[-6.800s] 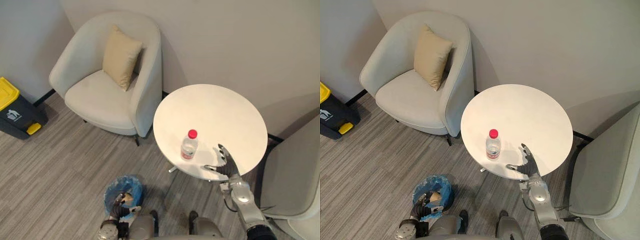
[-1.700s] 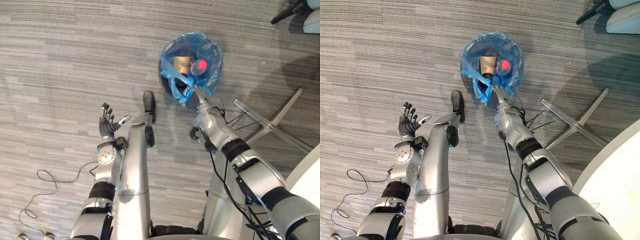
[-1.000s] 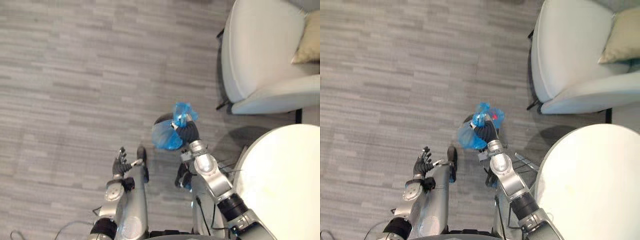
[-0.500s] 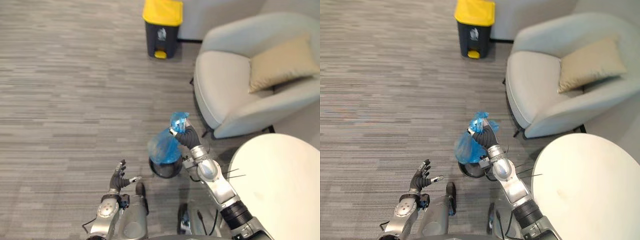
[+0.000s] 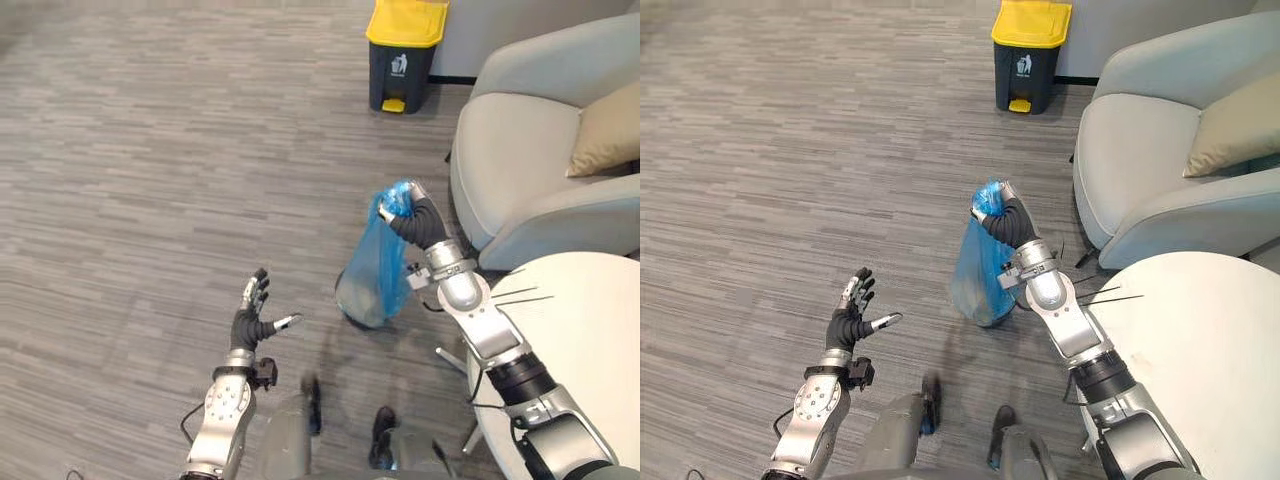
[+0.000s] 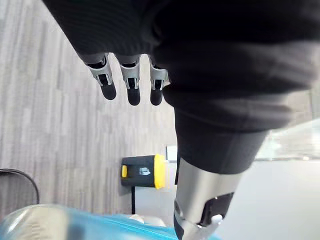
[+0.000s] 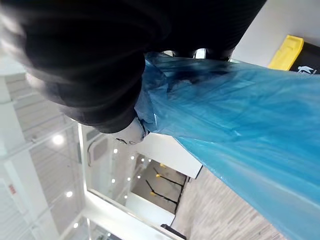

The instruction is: Gather rubbish on tea table into small bin, then transfer packed bag to large trash can.

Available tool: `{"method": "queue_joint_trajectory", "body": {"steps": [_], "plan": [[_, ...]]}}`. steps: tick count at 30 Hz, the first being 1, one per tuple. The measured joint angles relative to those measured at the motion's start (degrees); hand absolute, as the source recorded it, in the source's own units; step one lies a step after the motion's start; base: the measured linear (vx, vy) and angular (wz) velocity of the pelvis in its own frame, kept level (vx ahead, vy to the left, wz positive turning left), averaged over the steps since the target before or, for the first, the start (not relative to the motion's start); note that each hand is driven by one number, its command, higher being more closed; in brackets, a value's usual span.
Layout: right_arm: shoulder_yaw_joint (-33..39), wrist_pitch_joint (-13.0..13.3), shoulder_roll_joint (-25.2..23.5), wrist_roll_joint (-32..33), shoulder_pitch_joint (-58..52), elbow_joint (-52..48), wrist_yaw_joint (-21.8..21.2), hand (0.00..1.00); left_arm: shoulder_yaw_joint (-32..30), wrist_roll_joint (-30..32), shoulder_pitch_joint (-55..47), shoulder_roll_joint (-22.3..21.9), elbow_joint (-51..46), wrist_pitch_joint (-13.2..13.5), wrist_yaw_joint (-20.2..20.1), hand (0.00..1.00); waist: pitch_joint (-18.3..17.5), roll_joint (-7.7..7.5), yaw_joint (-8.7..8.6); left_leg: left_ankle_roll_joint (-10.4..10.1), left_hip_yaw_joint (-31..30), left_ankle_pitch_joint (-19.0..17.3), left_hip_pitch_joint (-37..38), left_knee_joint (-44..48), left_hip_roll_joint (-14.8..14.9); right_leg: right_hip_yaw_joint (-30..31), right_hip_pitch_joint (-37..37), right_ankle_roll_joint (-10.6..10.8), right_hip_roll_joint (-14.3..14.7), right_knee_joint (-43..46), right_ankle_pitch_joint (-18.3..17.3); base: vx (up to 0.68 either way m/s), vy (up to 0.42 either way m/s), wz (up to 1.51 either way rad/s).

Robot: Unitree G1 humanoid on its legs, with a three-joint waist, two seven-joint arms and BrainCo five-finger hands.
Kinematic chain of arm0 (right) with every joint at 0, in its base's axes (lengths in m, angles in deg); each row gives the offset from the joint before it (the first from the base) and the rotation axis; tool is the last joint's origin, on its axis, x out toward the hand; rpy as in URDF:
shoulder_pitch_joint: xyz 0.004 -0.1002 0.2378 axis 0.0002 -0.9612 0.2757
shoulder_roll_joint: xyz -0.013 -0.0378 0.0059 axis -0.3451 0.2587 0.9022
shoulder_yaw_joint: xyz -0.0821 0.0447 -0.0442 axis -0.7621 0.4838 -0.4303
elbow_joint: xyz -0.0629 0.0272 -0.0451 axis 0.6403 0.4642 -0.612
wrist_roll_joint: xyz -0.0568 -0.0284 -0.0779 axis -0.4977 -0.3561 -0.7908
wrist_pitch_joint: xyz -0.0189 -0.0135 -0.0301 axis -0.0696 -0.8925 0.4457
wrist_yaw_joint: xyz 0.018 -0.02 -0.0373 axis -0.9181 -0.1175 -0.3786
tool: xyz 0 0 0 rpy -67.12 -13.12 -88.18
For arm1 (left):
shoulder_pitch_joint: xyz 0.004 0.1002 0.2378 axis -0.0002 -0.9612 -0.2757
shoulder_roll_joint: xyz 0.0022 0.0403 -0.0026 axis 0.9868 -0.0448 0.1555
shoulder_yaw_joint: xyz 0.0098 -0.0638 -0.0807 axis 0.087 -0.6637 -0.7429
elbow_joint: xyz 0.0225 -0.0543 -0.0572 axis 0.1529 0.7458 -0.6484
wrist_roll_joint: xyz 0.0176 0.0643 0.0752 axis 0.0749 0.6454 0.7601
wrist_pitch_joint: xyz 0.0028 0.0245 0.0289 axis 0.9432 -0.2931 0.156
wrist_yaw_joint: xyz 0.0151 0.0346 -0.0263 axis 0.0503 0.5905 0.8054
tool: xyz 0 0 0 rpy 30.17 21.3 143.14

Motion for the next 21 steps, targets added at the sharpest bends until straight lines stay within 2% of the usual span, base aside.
{"method": "queue_joint_trajectory", "body": {"steps": [1, 2, 3, 6, 10, 14, 18, 21], "plan": [[0.08, 0.00, 0.32, 0.06, 0.00, -0.36, -0.56, 1.00, 0.34, 0.49, 0.85, 0.08, 0.00, -0.01, -0.02, 0.00, -0.10, 0.16, -0.45, -0.53, 0.39, -0.34, 1.47, -2.61, 0.41, -0.52, -0.03, 0.32, 0.16, -0.94, 0.67, -0.18, 0.119, 0.40], [0.24, 0.00, 0.74, 0.34, -0.07, -1.14, -1.18, 1.00, 1.25, 1.41, 2.83, 0.41, 0.07, -0.01, -0.02, 0.00, -0.19, 0.22, -0.70, -2.34, 0.25, -0.33, 4.06, -9.21, 0.46, -0.79, -0.10, 0.99, 0.61, -2.63, 1.77, -0.19, 0.142, 0.29], [0.38, -0.06, 0.02, 0.89, -0.12, -1.31, -2.19, 1.00, 2.34, 2.17, 4.58, 1.58, 0.30, -0.16, -0.02, 0.00, -0.55, -1.34, -0.42, -2.56, 0.67, 1.91, 4.48, -11.88, -0.32, -0.52, -0.13, 1.64, -0.03, -4.42, 3.31, -0.18, 0.153, 0.18], [-0.96, 0.02, -1.83, 2.63, 0.46, -4.56, -4.12, 1.00, 4.33, 4.47, 5.93, 2.95, 0.28, -0.16, 0.07, 0.00, -1.98, -2.68, -0.11, -1.85, 1.47, 3.17, 4.79, -12.82, -1.96, 1.28, 0.11, 3.01, -0.99, -6.91, 6.06, -0.09, 0.154, -0.02], [-4.17, 0.20, -2.40, 4.58, 1.77, -6.30, -5.73, 1.00, 7.07, 6.00, 6.93, 3.26, 1.89, -0.31, 0.03, 0.00, -3.18, -3.09, -0.25, -1.38, 2.33, 4.02, 6.21, -14.04, -3.19, 3.70, 1.70, 3.49, -1.17, -10.06, 8.63, -0.02, 0.103, -0.14], [-9.00, 0.12, -4.60, 5.21, 4.60, -6.19, -7.10, 1.00, 12.05, 6.02, 9.60, 2.52, 6.93, -1.46, -0.29, 0.00, -5.32, -3.70, -0.27, -1.25, 3.27, 4.31, 6.71, -14.90, -3.50, 5.92, 2.06, 3.73, -1.18, -12.00, 10.08, -0.01, 0.035, -0.12], [-10.78, -0.16, -6.90, 6.28, 6.35, -5.80, -7.80, 1.00, 13.74, 6.05, 10.23, 1.38, 7.54, -1.92, -0.27, 0.00, -6.22, -4.47, -0.24, -1.31, 3.61, 5.29, 7.74, -16.11, -3.48, 6.66, 2.33, 3.48, -0.98, -12.39, 10.64, -0.03, 0.006, -0.07], [-15.30, -0.81, -7.68, 6.83, 7.53, -4.87, -8.20, 1.00, 13.66, 7.54, 11.68, 0.73, 9.96, -2.11, 0.34, 0.00, -6.66, -4.64, -0.24, -1.32, 3.57, 5.55, 8.93, -16.98, -3.38, 7.33, 3.29, 3.48, -0.46, -12.46, 10.63, -0.05, -0.008, -0.01]]}}
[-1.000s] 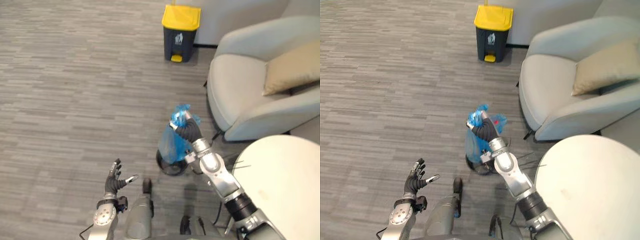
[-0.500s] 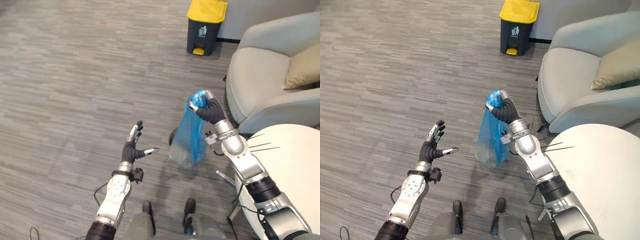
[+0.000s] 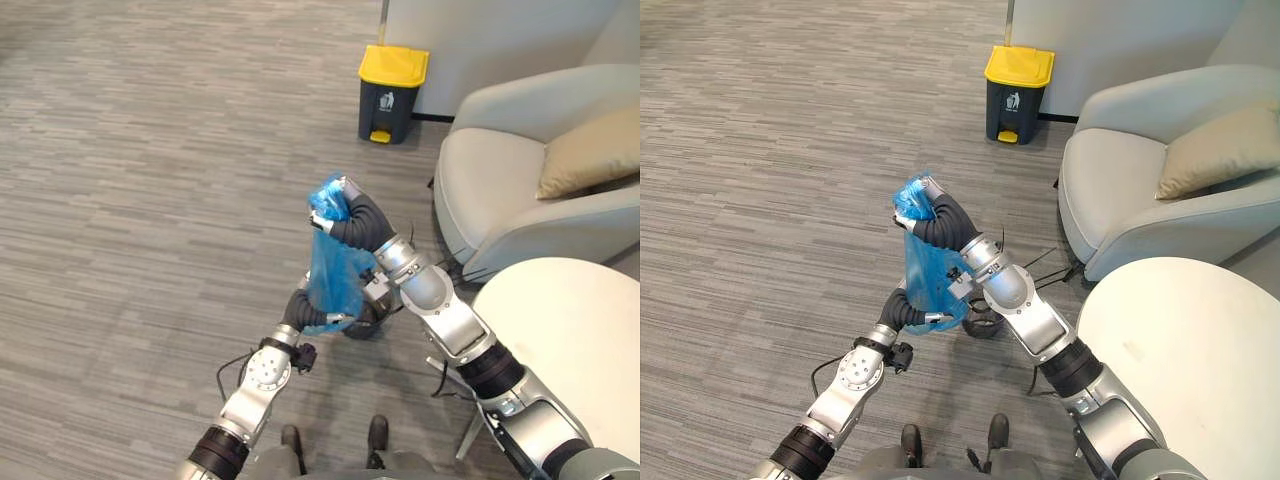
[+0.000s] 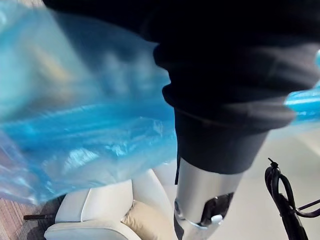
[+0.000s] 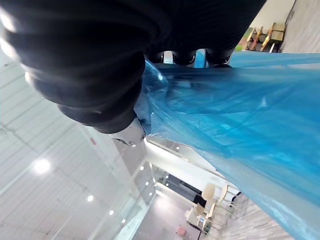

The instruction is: Gather rubbish on tea table into small bin, then transfer packed bag to large trash can.

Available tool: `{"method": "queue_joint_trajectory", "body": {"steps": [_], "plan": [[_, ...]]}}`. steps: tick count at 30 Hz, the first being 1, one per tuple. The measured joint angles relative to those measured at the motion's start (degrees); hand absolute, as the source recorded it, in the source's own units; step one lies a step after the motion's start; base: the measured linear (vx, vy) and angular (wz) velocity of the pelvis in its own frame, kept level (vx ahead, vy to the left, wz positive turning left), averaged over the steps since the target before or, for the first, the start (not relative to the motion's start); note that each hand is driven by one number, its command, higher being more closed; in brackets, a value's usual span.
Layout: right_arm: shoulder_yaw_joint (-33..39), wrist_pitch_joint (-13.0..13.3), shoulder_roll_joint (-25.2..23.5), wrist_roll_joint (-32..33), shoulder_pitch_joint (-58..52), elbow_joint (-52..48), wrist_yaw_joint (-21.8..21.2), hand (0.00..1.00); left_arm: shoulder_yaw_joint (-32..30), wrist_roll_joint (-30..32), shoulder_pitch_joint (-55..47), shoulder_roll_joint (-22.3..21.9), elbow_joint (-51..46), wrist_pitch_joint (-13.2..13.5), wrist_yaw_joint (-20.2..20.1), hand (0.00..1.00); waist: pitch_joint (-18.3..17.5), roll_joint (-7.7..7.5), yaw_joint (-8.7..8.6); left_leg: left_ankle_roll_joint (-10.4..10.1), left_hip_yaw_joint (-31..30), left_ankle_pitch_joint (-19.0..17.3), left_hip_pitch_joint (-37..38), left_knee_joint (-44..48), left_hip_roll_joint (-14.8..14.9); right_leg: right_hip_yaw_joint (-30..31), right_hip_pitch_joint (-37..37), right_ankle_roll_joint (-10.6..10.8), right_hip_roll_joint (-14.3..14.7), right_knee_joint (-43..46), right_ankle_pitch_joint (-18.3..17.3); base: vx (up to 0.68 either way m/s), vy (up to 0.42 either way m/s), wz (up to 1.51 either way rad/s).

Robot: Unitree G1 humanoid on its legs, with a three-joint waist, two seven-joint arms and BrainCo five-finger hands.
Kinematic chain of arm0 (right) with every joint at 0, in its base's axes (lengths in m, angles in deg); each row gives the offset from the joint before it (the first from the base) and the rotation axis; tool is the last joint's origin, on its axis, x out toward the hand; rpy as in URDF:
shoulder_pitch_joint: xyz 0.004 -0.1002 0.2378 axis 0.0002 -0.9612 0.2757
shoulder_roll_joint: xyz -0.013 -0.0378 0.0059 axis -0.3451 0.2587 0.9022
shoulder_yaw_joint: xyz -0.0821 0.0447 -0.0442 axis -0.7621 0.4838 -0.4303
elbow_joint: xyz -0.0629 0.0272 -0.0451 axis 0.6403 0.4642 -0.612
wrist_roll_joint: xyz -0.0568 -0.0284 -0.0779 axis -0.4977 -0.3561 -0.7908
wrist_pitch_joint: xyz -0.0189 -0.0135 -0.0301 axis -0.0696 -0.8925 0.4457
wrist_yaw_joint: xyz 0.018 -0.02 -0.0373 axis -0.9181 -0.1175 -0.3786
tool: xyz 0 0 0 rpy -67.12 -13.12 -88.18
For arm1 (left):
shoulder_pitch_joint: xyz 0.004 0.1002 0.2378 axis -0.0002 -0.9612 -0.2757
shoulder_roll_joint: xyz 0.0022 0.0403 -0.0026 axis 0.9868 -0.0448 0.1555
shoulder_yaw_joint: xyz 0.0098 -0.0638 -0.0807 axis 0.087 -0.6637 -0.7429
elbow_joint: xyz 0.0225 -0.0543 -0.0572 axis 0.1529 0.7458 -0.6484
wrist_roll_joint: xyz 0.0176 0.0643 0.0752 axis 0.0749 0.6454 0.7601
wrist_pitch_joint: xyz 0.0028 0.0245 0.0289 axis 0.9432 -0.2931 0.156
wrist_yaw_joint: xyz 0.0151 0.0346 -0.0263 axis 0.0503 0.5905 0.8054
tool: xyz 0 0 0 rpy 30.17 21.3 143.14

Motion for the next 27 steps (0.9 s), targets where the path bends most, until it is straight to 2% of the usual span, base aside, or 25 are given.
{"method": "queue_joint_trajectory", "body": {"steps": [5, 7, 8, 11, 14, 21, 22, 27], "plan": [[-6.18, -0.08, -4.90, 1.61, 0.35, 1.32, 0.05, 1.00, -0.28, 6.54, 1.34, -0.38, 0.41, -0.26, 5.88, 0.00, -0.85, -1.30, 0.38, -0.57, -0.36, 1.45, 0.74, -2.37, 0.54, 0.01, 0.17, -0.05, 0.47, -0.86, 0.02, -0.04, -0.017, 0.02], [-7.73, -0.57, -6.32, 2.12, 0.40, 1.39, 0.12, 1.00, -0.41, 8.72, 1.68, -0.88, 0.41, -0.62, 8.48, 0.00, -1.08, -1.67, 1.11, -0.80, -0.43, 2.17, 1.26, -3.40, 0.77, -0.06, 0.27, -0.05, 0.79, -0.87, 0.02, 0.00, 0.000, 0.00], [-8.79, -1.05, -6.76, 2.27, 0.46, 1.40, 0.14, 1.00, -0.62, 9.35, 1.95, -1.78, 0.41, -0.86, 9.56, 1.00, -1.15, -1.78, 1.64, -1.05, -0.48, 2.45, 1.71, -3.77, 0.91, -0.07, 0.55, -0.06, 0.99, -0.96, 0.02, -0.01, -0.010, 0.04], [-11.77, -1.20, -8.15, 4.30, 2.29, 3.13, 0.13, 1.00, -0.71, 9.99, 2.21, -3.51, 0.41, -1.09, 12.36, 1.00, -1.17, -1.79, 1.78, -1.32, -0.98, 2.64, 1.81, -3.85, 1.14, -0.31, 0.83, -0.08, 1.27, -1.02, 0.01, -0.01, 0.000, 0.04], [-12.84, -1.40, -8.81, 5.69, 2.96, 4.18, 0.19, 1.00, -0.72, 9.97, 2.61, -3.99, 0.45, -1.20, 13.45, 1.00, -1.23, -1.88, 1.82, -1.58, -1.18, 2.92, 1.82, -3.97, 1.23, -0.43, 0.84, -0.16, 1.40, -1.07, 0.07, 0.00, 0.000, 0.00], [-16.59, -1.40, -9.76, 6.84, 3.84, 4.13, 0.10, 1.00, -0.09, 9.51, 5.79, -3.90, 2.68, -1.80, 13.38, 1.00, -1.65, -2.35, 1.60, -1.67, -0.95, 2.98, 2.04, -3.96, 1.60, -0.10, 0.95, -0.36, 1.82, -1.27, 0.21, 0.00, 0.008, -0.02], [-16.41, -1.39, -9.81, 6.83, 3.84, 4.13, 0.11, 0.00, -0.09, 9.34, 5.77, -3.89, 2.86, -1.82, 13.37, 1.00, -1.67, -2.37, 1.51, -1.72, -0.85, 3.00, 2.20, -3.98, 1.73, 0.08, 1.05, -0.36, 1.97, -1.30, 0.21, 0.00, 0.022, -0.08], [-13.62, -1.01, -9.75, 6.09, 1.79, 3.16, -0.84, 0.00, -1.07, 6.84, 4.36, -3.61, 3.10, -2.38, 12.77, 1.00, -1.69, -2.37, 1.14, -2.17, 0.05, 3.31, 3.34, -5.45, 1.77, 0.96, 1.28, -0.41, 2.47, -1.73, 0.24, 0.00, 0.023, -0.09]]}}
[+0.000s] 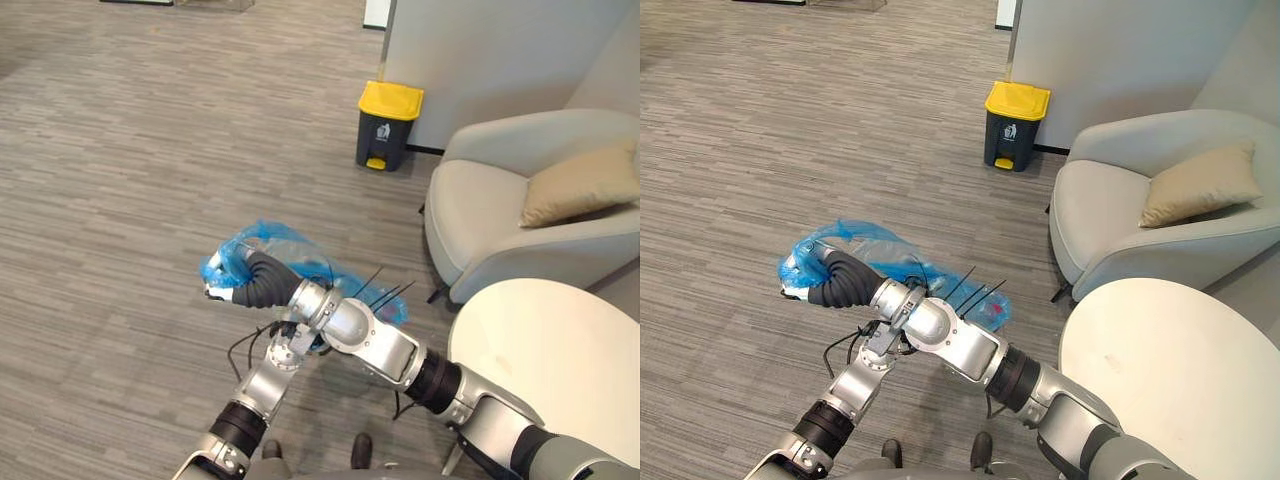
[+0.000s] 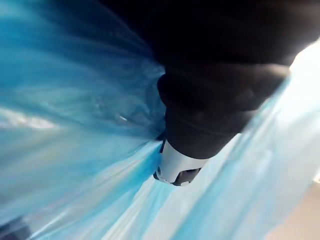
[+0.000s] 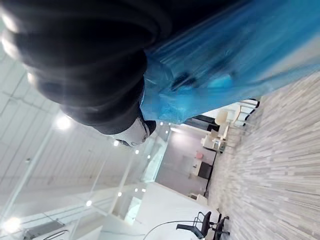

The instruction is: Gather rubbish on tea table into small bin, then transfer packed bag to large trash can.

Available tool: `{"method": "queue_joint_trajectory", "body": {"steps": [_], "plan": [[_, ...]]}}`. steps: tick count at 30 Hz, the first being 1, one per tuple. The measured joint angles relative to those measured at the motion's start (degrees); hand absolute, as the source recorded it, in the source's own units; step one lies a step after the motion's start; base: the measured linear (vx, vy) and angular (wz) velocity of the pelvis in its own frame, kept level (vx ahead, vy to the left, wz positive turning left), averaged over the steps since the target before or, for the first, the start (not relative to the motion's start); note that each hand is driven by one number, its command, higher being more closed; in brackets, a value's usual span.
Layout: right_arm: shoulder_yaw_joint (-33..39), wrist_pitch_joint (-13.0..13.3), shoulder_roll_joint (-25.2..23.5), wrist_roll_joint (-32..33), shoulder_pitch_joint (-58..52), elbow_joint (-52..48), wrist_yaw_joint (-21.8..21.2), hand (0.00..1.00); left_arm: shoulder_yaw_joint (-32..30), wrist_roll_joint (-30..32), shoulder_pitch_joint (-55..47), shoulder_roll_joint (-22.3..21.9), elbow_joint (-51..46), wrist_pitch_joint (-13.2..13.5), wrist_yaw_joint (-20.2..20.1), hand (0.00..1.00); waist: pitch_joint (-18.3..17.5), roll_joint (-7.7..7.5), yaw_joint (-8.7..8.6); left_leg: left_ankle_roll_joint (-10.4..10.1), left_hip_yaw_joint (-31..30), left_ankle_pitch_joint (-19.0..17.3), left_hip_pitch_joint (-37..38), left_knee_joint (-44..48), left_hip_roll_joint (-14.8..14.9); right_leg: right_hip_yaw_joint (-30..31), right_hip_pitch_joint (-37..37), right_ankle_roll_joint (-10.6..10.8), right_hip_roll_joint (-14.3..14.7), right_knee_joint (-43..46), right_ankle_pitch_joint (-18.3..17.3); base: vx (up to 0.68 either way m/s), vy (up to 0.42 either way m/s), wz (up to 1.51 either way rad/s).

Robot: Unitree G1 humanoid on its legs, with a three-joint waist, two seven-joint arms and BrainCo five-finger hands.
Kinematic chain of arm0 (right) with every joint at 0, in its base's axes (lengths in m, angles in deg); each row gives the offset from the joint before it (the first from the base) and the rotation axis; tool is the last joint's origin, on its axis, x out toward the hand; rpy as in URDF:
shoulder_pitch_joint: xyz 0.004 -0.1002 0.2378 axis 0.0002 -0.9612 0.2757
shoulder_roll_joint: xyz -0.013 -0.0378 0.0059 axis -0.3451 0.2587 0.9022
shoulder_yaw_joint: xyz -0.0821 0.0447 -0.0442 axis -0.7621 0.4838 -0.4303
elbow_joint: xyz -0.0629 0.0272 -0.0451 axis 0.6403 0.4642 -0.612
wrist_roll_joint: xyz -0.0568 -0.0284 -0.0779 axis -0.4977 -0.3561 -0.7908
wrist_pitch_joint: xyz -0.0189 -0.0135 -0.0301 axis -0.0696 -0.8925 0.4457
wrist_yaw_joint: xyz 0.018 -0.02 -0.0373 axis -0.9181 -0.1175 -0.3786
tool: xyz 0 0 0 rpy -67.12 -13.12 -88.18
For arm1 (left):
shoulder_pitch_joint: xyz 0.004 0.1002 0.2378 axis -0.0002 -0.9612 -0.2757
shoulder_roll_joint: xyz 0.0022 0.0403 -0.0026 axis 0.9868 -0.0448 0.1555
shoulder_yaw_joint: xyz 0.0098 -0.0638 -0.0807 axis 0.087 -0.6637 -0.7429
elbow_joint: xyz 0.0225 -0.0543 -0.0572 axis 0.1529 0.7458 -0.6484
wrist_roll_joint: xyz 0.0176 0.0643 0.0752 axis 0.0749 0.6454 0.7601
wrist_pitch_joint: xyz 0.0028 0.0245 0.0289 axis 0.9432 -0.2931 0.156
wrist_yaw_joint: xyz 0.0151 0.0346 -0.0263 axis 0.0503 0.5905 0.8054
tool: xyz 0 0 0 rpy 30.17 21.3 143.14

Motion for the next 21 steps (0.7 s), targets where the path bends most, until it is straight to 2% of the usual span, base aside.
{"method": "queue_joint_trajectory", "body": {"steps": [4, 7, 11, 14, 16, 19, 21], "plan": [[4.12, 0.18, 1.19, -1.98, -5.53, -1.95, -0.40, 0.00, -2.87, -2.35, -4.09, -0.12, 0.00, -0.23, -1.68, 1.00, -0.02, -0.02, -1.09, 0.00, 0.48, -0.02, 0.74, -0.34, 0.00, 0.47, 0.37, 0.13, 0.05, -0.10, -0.10, 0.02, 0.028, -0.07], [8.66, 1.39, 6.00, -4.95, -12.31, -2.68, -1.01, 0.00, -7.11, -4.31, -8.12, -0.07, 0.00, -0.32, -2.65, 1.00, -0.02, -0.02, -1.19, 0.01, 1.06, -0.06, 1.18, -0.71, 0.01, 0.99, 0.37, 0.42, -0.05, -0.10, -0.30, 0.01, 0.035, -0.08], [15.93, 2.11, 16.04, -9.94, -23.35, -2.67, -2.87, 0.00, -15.38, -5.05, -13.51, 0.37, -0.16, -0.28, -4.62, 1.00, -0.01, -0.01, -1.17, 0.05, 1.19, -0.07, 1.48, -1.41, -0.07, 1.09, 0.37, 1.24, -0.16, -0.10, -0.89, 0.00, 0.000, 0.00], [21.98, 2.36, 23.69, -12.58, -32.96, -1.86, -4.22, 0.00, -21.73, -6.14, -17.39, 2.40, -0.18, -0.28, -5.66, 1.00, 0.01, 0.02, -1.24, 0.17, 1.20, -0.18, 1.41, -1.75, -0.14, 1.08, 0.37, 1.42, -0.18, -0.11, -1.12, 0.00, 0.000, 0.00], [23.32, 2.60, 26.71, -13.09, -36.78, 0.16, -5.78, 0.00, -23.86, -6.17, -18.39, 3.61, 0.04, -0.28, -5.93, 1.00, 0.03, 0.05, -1.38, 0.30, 1.22, -0.26, 1.38, -1.96, -0.20, 1.05, 0.42, 1.32, -0.24, -0.11, -1.38, 0.00, 0.013, 0.02], [24.03, 2.73, 28.36, -15.15, -41.94, 7.36, -8.19, 0.00, -25.54, -6.17, -19.51, 5.25, 0.97, -0.09, -6.93, 1.00, -0.01, 0.38, -1.28, 0.24, 0.61, -0.23, 1.64, -1.63, -0.79, 0.42, 0.65, 1.30, -0.55, -0.02, -1.46, 0.03, 0.027, 0.09], [25.86, 2.73, 26.46, -15.87, -45.62, 12.70, -9.58, 0.00, -26.17, -6.19, -20.44, 5.72, 4.92, 0.05, -7.59, 1.00, -0.32, 1.38, -1.51, 0.43, 0.09, -0.35, 1.55, -1.32, -1.22, -0.15, 0.91, 1.39, -1.07, 0.14, -1.57, 0.01, 0.038, 0.14]]}}
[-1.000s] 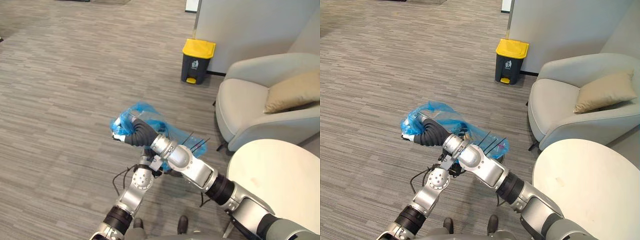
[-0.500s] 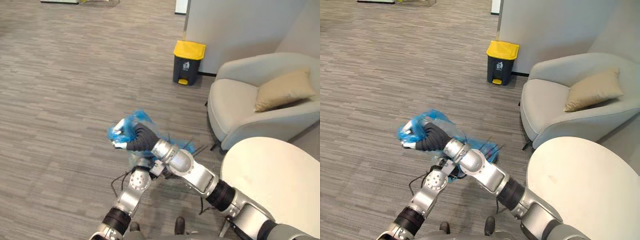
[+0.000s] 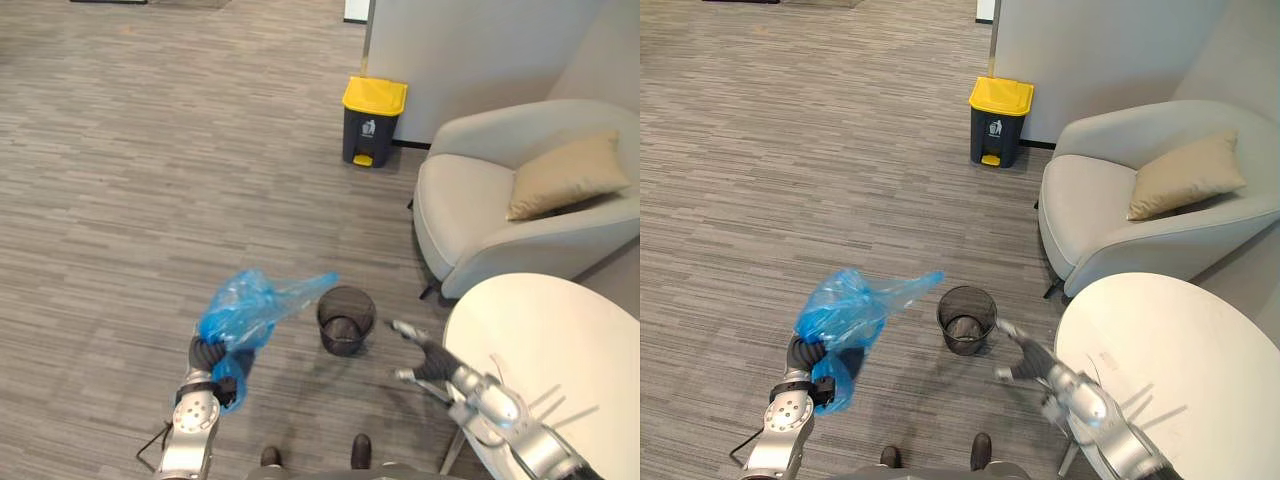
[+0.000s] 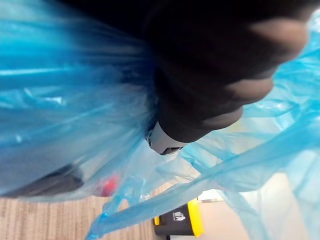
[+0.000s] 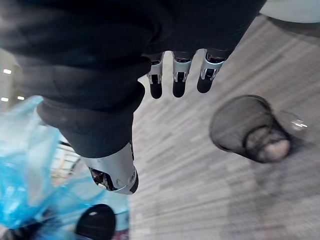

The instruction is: Gather rubbish on tea table into small bin, then transfer packed bag to large trash can.

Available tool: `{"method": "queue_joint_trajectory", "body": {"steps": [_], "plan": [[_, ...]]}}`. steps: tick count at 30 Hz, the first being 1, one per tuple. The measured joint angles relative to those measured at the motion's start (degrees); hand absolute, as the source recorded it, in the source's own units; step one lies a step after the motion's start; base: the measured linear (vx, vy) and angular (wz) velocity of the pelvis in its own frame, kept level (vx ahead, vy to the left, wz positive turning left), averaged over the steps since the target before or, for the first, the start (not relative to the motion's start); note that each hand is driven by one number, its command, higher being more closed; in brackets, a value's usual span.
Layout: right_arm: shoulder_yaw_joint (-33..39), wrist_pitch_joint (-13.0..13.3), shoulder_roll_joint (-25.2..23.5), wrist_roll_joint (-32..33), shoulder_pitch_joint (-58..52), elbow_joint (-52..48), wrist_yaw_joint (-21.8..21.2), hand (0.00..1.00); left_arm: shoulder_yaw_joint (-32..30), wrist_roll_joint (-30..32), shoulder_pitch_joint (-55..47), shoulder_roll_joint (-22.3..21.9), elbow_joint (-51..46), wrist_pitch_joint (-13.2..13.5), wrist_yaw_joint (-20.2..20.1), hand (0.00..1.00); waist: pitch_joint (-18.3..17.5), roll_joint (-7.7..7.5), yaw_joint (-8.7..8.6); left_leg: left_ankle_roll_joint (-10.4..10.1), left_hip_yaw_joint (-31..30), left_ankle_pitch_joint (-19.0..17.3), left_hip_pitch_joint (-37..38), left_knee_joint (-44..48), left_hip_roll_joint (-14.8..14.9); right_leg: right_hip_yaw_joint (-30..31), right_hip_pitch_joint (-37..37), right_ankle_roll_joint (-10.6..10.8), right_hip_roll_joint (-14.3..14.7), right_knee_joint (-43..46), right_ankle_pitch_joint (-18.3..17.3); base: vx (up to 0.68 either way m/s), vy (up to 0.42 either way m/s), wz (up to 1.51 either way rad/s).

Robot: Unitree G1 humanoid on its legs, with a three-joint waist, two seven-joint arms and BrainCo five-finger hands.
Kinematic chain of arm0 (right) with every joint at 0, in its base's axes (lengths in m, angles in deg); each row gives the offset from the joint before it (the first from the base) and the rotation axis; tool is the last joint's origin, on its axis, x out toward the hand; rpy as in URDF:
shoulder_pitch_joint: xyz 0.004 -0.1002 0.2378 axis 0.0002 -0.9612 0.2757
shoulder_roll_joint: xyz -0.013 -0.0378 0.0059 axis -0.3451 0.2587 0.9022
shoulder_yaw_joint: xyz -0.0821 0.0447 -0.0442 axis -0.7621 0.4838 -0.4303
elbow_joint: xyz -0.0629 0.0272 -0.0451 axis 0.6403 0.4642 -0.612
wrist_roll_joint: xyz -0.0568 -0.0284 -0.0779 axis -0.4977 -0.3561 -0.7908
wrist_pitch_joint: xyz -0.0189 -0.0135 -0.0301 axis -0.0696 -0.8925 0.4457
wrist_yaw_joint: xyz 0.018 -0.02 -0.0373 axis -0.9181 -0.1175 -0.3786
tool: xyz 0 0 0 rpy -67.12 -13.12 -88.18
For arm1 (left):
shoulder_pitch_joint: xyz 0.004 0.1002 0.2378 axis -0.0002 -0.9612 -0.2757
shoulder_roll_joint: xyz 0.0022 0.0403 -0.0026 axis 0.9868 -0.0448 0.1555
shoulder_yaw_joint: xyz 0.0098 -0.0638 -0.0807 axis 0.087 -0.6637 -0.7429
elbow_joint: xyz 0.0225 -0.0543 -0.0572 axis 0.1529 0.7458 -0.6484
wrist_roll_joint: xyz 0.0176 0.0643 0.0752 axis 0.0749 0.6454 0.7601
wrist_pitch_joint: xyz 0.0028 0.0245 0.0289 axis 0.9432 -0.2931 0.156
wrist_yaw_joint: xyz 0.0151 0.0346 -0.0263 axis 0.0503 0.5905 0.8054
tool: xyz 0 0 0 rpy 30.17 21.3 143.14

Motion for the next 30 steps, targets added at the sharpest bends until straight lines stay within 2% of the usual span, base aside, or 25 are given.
{"method": "queue_joint_trajectory", "body": {"steps": [2, 3, 6, 10, 13, 15, 16, 17, 19, 20, 21, 23, 24, 25, 26, 27, 28, 29, 30], "plan": [[2.81, -0.09, -2.78, -0.01, -1.12, 4.34, -0.23, 0.00, -0.02, 0.00, -0.59, 0.00, 3.11, -0.02, -0.96, 1.00, -0.28, 0.64, -0.63, 0.18, -0.66, -0.11, -0.05, 0.12, -0.40, -0.63, 0.09, 0.48, -0.46, 0.50, -0.75, 0.00, 0.049, 0.20], [6.57, -0.24, -6.39, -0.01, -1.09, 8.61, 0.76, 0.00, -0.07, -0.21, -2.28, -0.01, 4.34, -0.02, -2.09, 1.00, -0.44, 1.13, -1.33, 0.54, -1.10, -0.36, -0.12, 0.36, -0.71, -1.04, 0.16, 0.47, -0.85, 0.88, -1.07, -0.01, 0.062, 0.19], [13.74, -1.01, -11.77, 0.09, -1.38, 12.87, 3.65, 0.00, -0.28, -1.19, -5.14, -0.09, 5.58, 0.01, -4.07, 1.00, -0.28, 1.60, -1.41, 1.10, -1.52, -1.64, -1.42, 2.10, -0.80, -1.46, 0.37, 0.69, -1.42, 0.95, -1.24, -0.02, 0.032, 0.10], [17.33, -1.28, -14.07, 0.21, -1.70, 13.22, 6.87, 0.00, -0.96, -1.24, -7.15, -0.29, 7.33, -0.08, -6.73, 1.00, 0.40, 2.02, -2.01, 1.49, -4.50, -3.19, -5.68, 6.19, -1.50, -4.71, -0.55, 0.80, -2.37, 2.08, -2.24, -0.05, 0.045, 0.45], [19.65, -1.40, -16.23, 0.19, -1.15, 14.79, 9.24, 0.00, -0.96, -2.06, -6.79, -0.92, 7.32, -0.11, -8.23, 1.00, 1.96, 2.41, -2.25, 2.01, -7.89, -3.50, -11.12, 9.34, -2.25, -10.45, -1.91, 1.15, -3.34, 3.06, -3.06, -0.05, 0.040, 0.95], [20.71, -1.65, -17.24, 0.14, -1.20, 14.90, 11.12, 0.00, -0.94, -2.23, -6.31, -2.14, 7.23, -0.16, -8.29, 1.00, 3.09, 2.55, -1.90, 4.13, -2.86, -4.80, -13.17, 10.11, -0.97, -15.10, -1.97, 1.71, -4.87, 3.64, -3.85, 0.00, 0.060, 1.04], [20.85, -1.66, -17.38, 0.10, -1.33, 14.92, 11.67, 0.00, -0.94, -2.23, -6.20, -2.41, 7.22, -0.16, -8.29, 1.00, 3.18, 2.41, -2.00, 4.19, -0.36, -4.81, -13.27, 10.71, -0.31, -15.99, -2.04, 1.81, -5.33, 3.65, -3.92, 0.07, 0.105, 0.85], [21.68, -1.70, -17.66, 0.04, -0.99, 15.11, 12.19, 0.00, -0.94, -2.24, -6.12, -2.78, 7.22, -0.24, -8.29, 1.00, 3.61, 2.89, -1.37, 4.34, 4.84, -4.88, -13.84, 11.88, 1.74, -17.22, -1.79, 2.37, -5.68, 4.25, -4.34, 0.07, 0.097, 0.54], [22.68, -2.32, -18.45, -0.41, -0.06, 15.52, 13.22, 0.00, -0.95, -2.26, -6.61, -2.87, 7.21, -0.27, -8.25, 1.00, 4.07, 3.03, -0.60, 4.33, 6.49, -4.85, -13.77, 13.70, 2.36, -18.43, -0.71, 3.58, -6.57, 5.96, -5.57, 0.11, 0.132, 0.46], [22.71, -2.61, -18.58, -0.83, 0.28, 15.52, 13.39, 0.00, -0.95, -2.26, -7.18, -2.87, 7.20, -0.27, -8.23, 1.00, 4.13, 2.95, 0.03, 4.36, 6.27, -4.97, -13.74, 15.86, 2.21, -18.56, -0.35, 4.35, -7.87, 8.23, -7.32, 0.14, 0.146, 0.28], [22.71, -2.73, -18.64, -1.30, 0.43, 15.56, 13.54, 0.00, -0.96, -2.27, -7.29, -2.88, 7.19, -0.29, -8.22, 1.00, 4.33, 2.78, 0.37, 4.60, 6.26, -6.40, -13.74, 17.41, 2.01, -18.49, -0.49, 4.96, -8.78, 10.37, -8.73, 0.16, 0.179, 0.21], [22.71, -2.90, -19.56, -2.27, 1.25, 16.28, 13.95, 0.00, -0.85, -2.31, -7.78, -2.36, 6.45, -0.31, -8.21, 1.00, 5.67, 0.84, 0.37, 5.71, 5.75, -11.60, -13.85, 23.29, 0.22, -17.77, -2.33, 6.66, -14.43, 22.95, -14.85, 0.16, 0.177, 0.25], [22.59, -2.91, -19.83, -2.29, 1.33, 16.43, 14.15, 0.00, -0.74, -2.32, -7.79, -2.06, 6.30, -0.31, -8.19, 1.00, 5.98, 0.31, 0.37, 5.97, 5.69, -12.75, -13.89, 24.54, -0.33, -16.60, -3.36, 6.48, -15.78, 26.40, -15.40, 0.16, 0.135, 0.22], [22.40, -3.16, -20.31, -2.31, 1.64, 16.59, 14.30, 0.00, -0.19, -2.31, -7.75, -1.52, 5.96, -0.40, -8.14, 1.00, 6.51, -0.04, 0.26, 6.65, 5.15, -15.07, -13.89, 26.85, -0.98, -11.91, -7.63, 3.73, -17.72, 35.62, -14.65, 0.24, 0.134, 0.15], [22.34, -3.43, -20.80, -2.31, 1.86, 16.58, 14.33, 0.00, -0.03, -2.31, -7.75, -1.27, 4.89, -0.44, -8.12, 1.00, 7.37, -0.16, 0.18, 7.30, 4.74, -16.05, -13.26, 27.62, -1.05, -7.97, -10.85, 0.48, -18.12, 42.48, -12.40, 0.24, 0.136, 0.13], [22.23, -3.53, -21.15, -2.31, 1.93, 16.60, 14.33, 0.00, 0.11, -2.31, -7.67, -1.00, 4.06, -0.44, -8.11, 1.00, 8.07, -0.11, 0.12, 7.64, 4.33, -16.66, -12.44, 27.95, -0.96, -5.48, -13.01, 0.98, -17.83, 46.26, -13.17, 0.22, 0.093, 0.11], [22.22, -3.62, -22.12, -2.30, 1.68, 16.62, 14.31, 0.00, 0.23, -2.32, -7.54, -0.22, 3.45, -0.44, -8.08, 1.00, 8.87, 0.24, -0.04, 7.68, 3.81, -18.18, -11.03, 27.91, -0.72, -2.25, -15.84, 2.82, -15.85, 49.82, -16.35, 0.26, 0.049, 0.13], [22.15, -3.68, -22.78, -2.30, 1.70, 16.62, 14.30, 0.00, 0.19, -2.32, -7.35, 0.38, 3.15, -0.42, -8.00, 1.00, 8.99, -0.57, -0.54, 7.43, 3.65, -19.02, -9.73, 27.13, -0.81, -1.58, -18.25, 2.75, -14.11, 49.18, -17.94, 0.28, 0.025, 0.13], [22.17, -3.67, -22.93, -2.28, 1.89, 16.61, 14.31, 0.00, 0.12, -2.34, -7.17, 0.67, 3.10, -0.38, -7.94, 1.00, 9.01, -0.75, -0.85, 7.16, 3.56, -19.46, -9.46, 26.88, -0.83, -1.45, -19.67, 2.76, -13.27, 47.74, -18.09, 0.30, 0.005, 0.10]]}}
